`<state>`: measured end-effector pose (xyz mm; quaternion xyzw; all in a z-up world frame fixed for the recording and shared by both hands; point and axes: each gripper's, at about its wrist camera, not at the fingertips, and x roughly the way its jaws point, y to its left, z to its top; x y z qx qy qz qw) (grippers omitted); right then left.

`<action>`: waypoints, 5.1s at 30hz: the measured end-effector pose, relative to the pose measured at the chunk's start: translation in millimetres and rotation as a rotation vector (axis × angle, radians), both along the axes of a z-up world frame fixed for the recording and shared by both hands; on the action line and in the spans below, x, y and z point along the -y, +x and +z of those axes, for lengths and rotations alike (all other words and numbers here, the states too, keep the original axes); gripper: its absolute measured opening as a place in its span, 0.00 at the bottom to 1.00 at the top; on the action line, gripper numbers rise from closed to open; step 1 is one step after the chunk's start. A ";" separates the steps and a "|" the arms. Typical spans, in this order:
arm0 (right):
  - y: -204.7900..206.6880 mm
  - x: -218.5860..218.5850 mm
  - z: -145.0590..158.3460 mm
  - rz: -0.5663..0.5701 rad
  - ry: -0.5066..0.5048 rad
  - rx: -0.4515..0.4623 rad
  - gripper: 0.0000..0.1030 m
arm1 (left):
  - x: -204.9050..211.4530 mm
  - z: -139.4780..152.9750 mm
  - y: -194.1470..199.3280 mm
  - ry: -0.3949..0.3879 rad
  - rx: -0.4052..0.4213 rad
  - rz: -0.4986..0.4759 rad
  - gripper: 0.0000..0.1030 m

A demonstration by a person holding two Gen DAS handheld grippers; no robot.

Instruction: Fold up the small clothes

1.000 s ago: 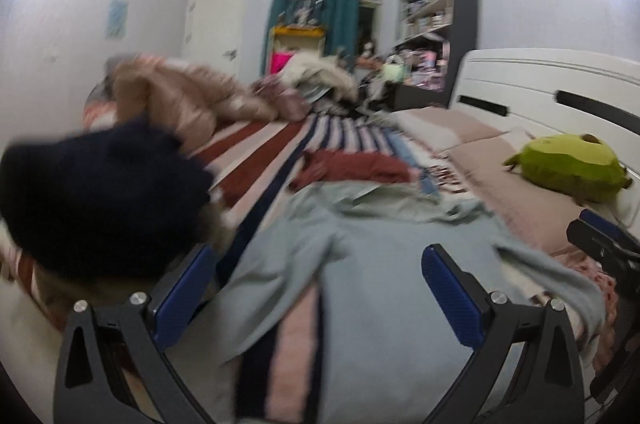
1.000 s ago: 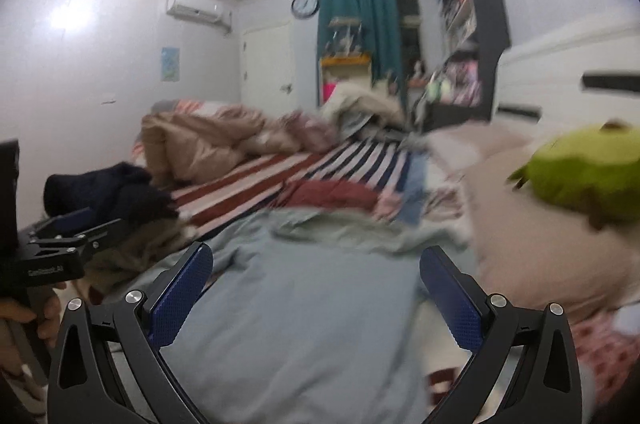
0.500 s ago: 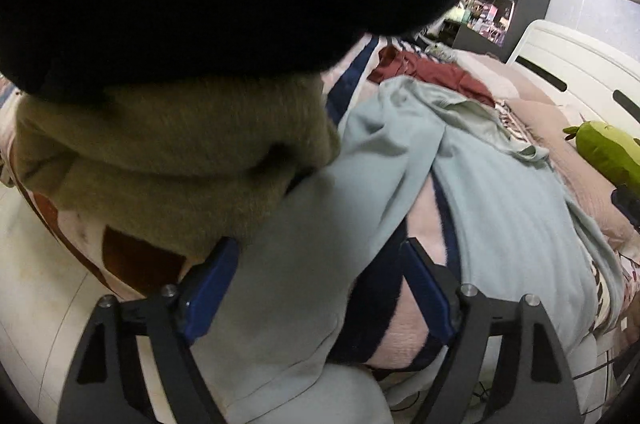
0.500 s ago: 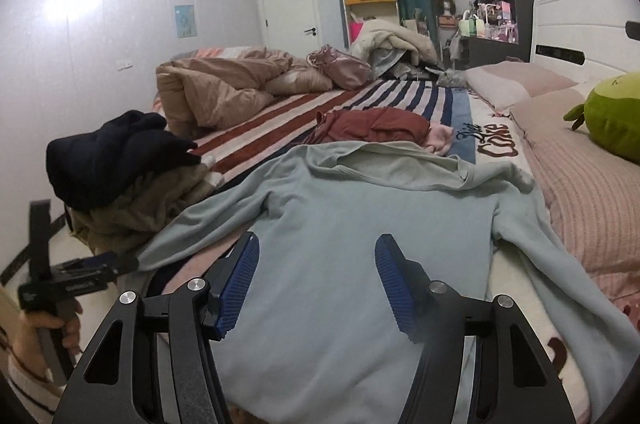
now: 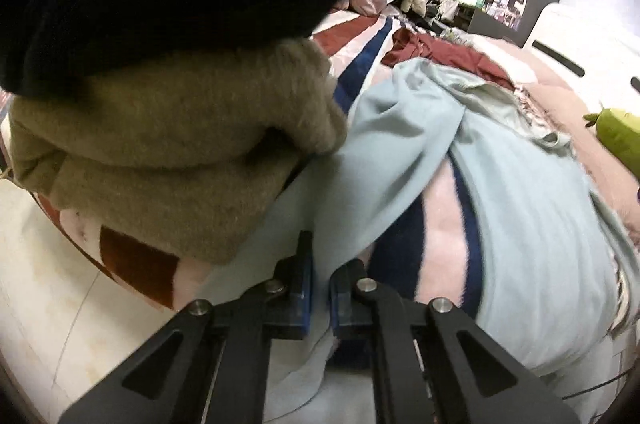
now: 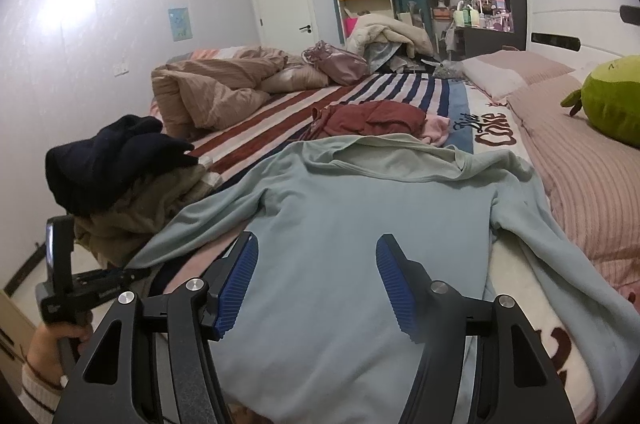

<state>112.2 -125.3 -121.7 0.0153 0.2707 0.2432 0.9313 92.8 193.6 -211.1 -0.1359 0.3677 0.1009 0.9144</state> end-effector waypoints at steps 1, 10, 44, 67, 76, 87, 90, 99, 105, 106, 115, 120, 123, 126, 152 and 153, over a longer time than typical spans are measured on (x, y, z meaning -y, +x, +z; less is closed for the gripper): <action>-0.5 2.2 0.6 0.001 0.012 -0.001 0.58 | 4.0 4.8 1.8 0.008 0.010 -0.005 0.04; -9.6 28.8 3.3 -0.012 0.076 0.021 0.62 | 45.7 59.5 1.3 0.038 0.134 -0.105 0.04; -15.1 74.3 -33.4 -0.016 0.137 -0.130 0.66 | 121.6 101.6 -5.6 0.045 0.183 -0.326 0.62; -3.3 -62.1 -87.5 0.013 -0.211 -0.168 0.29 | 38.5 75.8 -43.0 -0.076 0.251 -0.251 0.70; -4.6 -5.7 -55.2 -0.027 -0.025 -0.150 0.06 | 61.3 83.2 -37.3 -0.039 0.243 -0.276 0.70; -22.0 134.9 -35.3 -0.253 0.137 -0.121 0.06 | 87.7 68.9 7.0 -0.030 0.161 -0.300 0.70; -27.4 164.9 -45.4 -0.298 0.157 -0.141 0.06 | 88.8 61.6 24.2 -0.049 0.129 -0.300 0.70; -33.6 182.3 -48.5 -0.196 0.106 -0.175 0.62 | 109.9 47.2 108.2 0.078 0.021 -0.385 0.70; -19.3 186.9 -33.7 -0.223 0.093 -0.126 0.62 | 120.0 18.9 151.8 0.168 -0.091 -0.441 0.56; -15.5 187.0 -32.8 -0.219 0.099 -0.125 0.62 | 119.9 15.4 156.7 0.179 -0.101 -0.445 0.56; 45.1 127.9 -42.6 -0.087 0.056 -0.176 0.62 | 117.4 5.1 186.1 0.120 -0.061 -0.454 0.24; 73.1 98.5 -55.8 -0.017 0.092 -0.254 0.62 | 92.9 15.4 182.5 0.050 -0.003 -0.400 0.06; 81.7 87.0 -56.4 0.008 0.082 -0.275 0.62 | 69.3 16.5 176.7 0.045 0.004 -0.334 0.05; 92.1 74.9 -55.6 0.045 0.072 -0.303 0.62 | 50.6 6.0 178.2 0.063 -0.032 -0.289 0.05; 19.3 131.3 -80.9 -0.084 -0.070 -0.371 0.18 | 98.6 61.0 103.2 0.022 0.095 -0.414 0.58; 15.7 129.9 -79.6 -0.086 -0.068 -0.356 0.13 | 101.7 62.0 98.8 0.020 0.096 -0.412 0.58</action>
